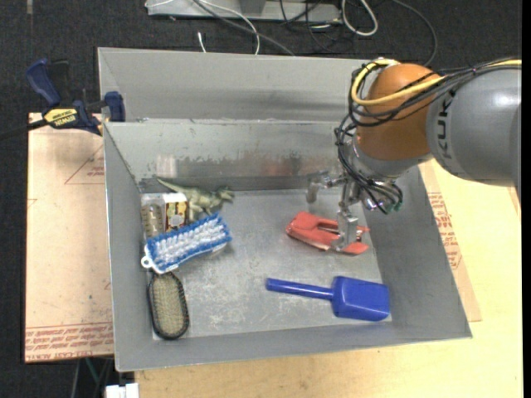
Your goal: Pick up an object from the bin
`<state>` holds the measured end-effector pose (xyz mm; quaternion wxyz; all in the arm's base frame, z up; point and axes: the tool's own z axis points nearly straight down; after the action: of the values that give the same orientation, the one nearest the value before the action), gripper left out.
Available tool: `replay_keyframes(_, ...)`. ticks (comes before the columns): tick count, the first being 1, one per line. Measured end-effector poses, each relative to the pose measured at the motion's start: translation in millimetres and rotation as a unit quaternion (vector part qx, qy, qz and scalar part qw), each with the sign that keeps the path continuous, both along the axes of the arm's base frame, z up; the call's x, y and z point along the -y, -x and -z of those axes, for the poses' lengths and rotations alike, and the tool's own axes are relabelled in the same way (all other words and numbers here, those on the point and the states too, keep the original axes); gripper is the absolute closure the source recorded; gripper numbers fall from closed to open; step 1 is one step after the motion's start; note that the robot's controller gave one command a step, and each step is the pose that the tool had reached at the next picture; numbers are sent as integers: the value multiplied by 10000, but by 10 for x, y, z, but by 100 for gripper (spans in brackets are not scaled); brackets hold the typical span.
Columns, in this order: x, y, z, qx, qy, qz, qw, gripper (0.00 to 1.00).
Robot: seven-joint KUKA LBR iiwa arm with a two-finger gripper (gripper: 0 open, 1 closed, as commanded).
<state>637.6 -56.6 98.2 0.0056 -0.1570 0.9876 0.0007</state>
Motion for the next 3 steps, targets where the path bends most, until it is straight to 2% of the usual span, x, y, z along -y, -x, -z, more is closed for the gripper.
replay_keyframes(1,263,109,-94,-79,-8,-223,9997,0)
replay_keyframes(2,323,-231,-1076,10,2,-355,9994,0)
replay_keyframes(3,308,-197,-878,28,7,-401,9992,0)
